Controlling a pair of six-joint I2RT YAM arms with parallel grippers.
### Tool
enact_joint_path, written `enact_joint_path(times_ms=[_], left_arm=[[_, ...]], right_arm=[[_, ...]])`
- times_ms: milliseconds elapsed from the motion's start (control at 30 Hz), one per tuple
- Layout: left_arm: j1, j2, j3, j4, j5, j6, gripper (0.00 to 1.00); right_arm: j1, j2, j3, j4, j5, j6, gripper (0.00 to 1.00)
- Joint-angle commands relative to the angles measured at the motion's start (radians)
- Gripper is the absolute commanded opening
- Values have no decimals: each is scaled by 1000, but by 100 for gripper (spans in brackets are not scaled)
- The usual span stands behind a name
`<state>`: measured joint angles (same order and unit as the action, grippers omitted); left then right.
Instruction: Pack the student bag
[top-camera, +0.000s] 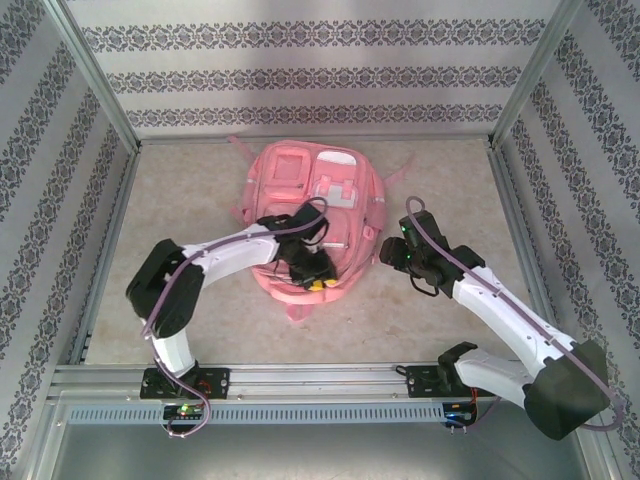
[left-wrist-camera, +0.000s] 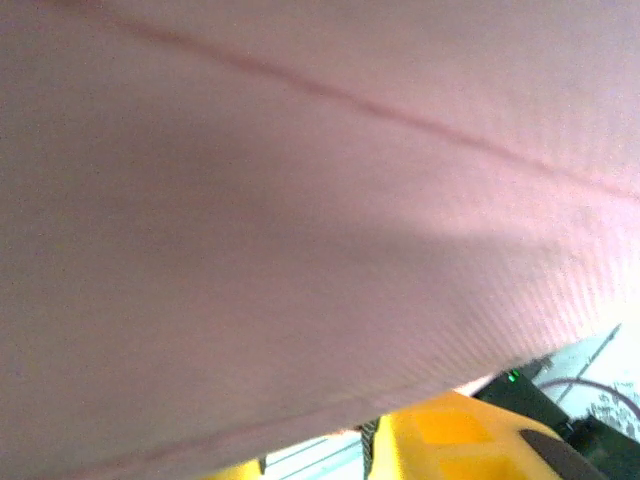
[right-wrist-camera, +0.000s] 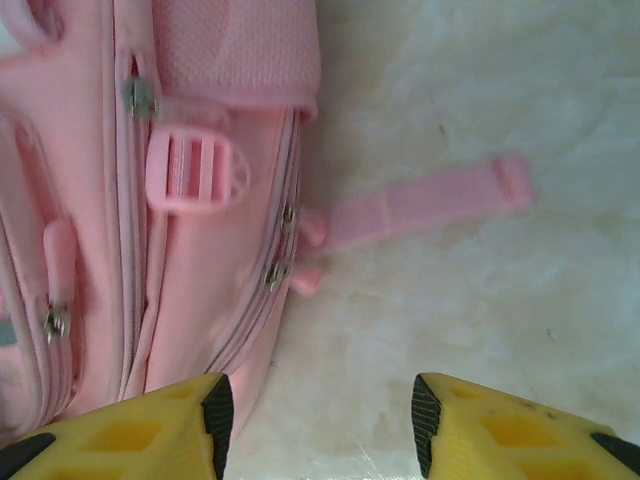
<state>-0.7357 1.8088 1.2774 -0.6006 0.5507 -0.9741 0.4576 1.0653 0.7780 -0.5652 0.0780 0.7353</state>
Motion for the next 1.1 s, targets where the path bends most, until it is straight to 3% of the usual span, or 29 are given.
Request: enact_joint_path(times_ms=[0, 100, 167, 200, 233, 267, 333, 433, 500, 633, 767, 833, 900, 967, 1000, 1067], left_arm=[[-53, 72, 115, -83, 84, 147, 33], [-45, 34, 101, -98, 57, 189, 34], [-38, -29, 59, -107, 15, 233, 40], [-36, -57, 40, -104, 10, 253, 45], [-34, -92, 25, -106, 6, 279, 51], [-35, -129, 14, -105, 2, 304, 60], [-33, -206, -9, -77, 9, 354, 100], [14, -328, -46, -18, 31, 429, 99], [85, -410, -79, -5, -30, 474, 99], [274, -551, -186, 31, -355, 542, 99], [372, -617, -329, 162, -718, 731, 99], [452, -621, -381, 171, -880, 702, 99], [530, -632, -477, 281, -874, 716, 99], [549, -630, -608, 476, -815, 895, 99], [554, -631, -644, 518, -820, 924, 99], [564, -641, -716, 591, -886, 915, 99]], right_arm=[[-13, -52, -15, -24, 25, -8, 52], [-16, -104, -29, -19, 36, -39, 52], [-17, -129, -32, -14, 40, -62, 58], [-16, -139, -31, -13, 42, -76, 69], [-16, -148, -26, -19, 47, -86, 97], [-16, -156, -16, -34, 61, -93, 98], [-16, -165, 24, -85, 103, -102, 98], [-16, -180, 97, -110, 103, -239, 98], [-14, -200, 116, -86, 136, -287, 98], [-19, -229, 42, 114, 242, -378, 98], [-27, -200, -85, 377, 186, -614, 98], [-36, -153, -143, 467, 112, -727, 98], [-51, -105, -204, 550, 136, -751, 98], [-74, -79, -281, 644, 190, -723, 98], [-90, -77, -312, 700, 177, -718, 98], [-176, -75, -301, 678, 18, -727, 98]])
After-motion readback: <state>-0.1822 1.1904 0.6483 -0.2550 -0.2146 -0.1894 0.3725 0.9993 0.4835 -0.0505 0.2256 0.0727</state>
